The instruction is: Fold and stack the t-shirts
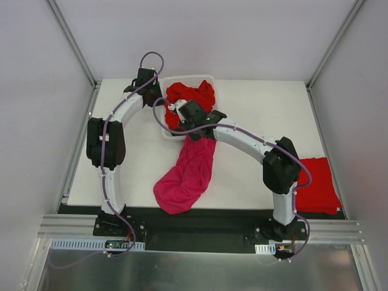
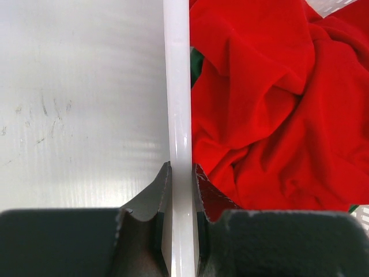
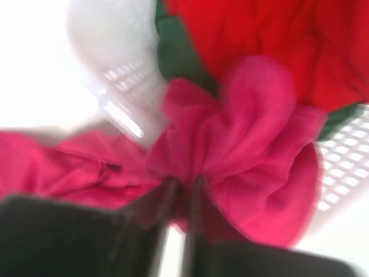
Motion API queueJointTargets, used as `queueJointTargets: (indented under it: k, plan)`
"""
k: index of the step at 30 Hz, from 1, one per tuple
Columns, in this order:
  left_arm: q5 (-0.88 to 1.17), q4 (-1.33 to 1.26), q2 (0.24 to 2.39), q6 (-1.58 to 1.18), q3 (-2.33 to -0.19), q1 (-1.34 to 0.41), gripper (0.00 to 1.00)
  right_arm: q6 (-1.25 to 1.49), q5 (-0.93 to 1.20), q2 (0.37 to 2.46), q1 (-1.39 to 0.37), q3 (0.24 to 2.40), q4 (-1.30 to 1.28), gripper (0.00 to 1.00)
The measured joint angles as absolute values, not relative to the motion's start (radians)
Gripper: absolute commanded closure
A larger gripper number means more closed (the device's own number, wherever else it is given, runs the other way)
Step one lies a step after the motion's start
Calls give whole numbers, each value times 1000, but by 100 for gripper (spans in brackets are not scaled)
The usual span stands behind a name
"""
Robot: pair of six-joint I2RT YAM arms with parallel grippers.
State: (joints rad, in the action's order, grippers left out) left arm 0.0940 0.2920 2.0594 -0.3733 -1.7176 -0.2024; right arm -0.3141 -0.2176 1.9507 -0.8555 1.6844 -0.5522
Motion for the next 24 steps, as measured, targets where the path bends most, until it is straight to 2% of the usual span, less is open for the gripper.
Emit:
queueJointTargets:
  k: [8, 17, 21, 22, 23, 24]
  plan:
    - [92, 292, 2059, -372, -1718, -202, 100, -290, -210, 1921, -863, 1697, -592, 99]
    - [92, 292, 2059, -371, -1718, -202, 100, -266, -164, 1602, -989, 1630, -681, 99]
    - [92, 292, 2059, -372, -1718, -202, 100, -262, -81, 1550, -1017, 1602, -690, 99]
    - [92, 292, 2059, -373, -1718, -202, 100, -262, -57, 1556, -1018, 1591, -690, 97]
    - [92, 292, 2059, -374, -1718, -202, 100, -263, -33, 1569, -1018, 1581, -694, 83]
    - [92, 292, 2059, -374, -1718, -202, 100, -263, -10, 1589, -1019, 1572, -697, 63]
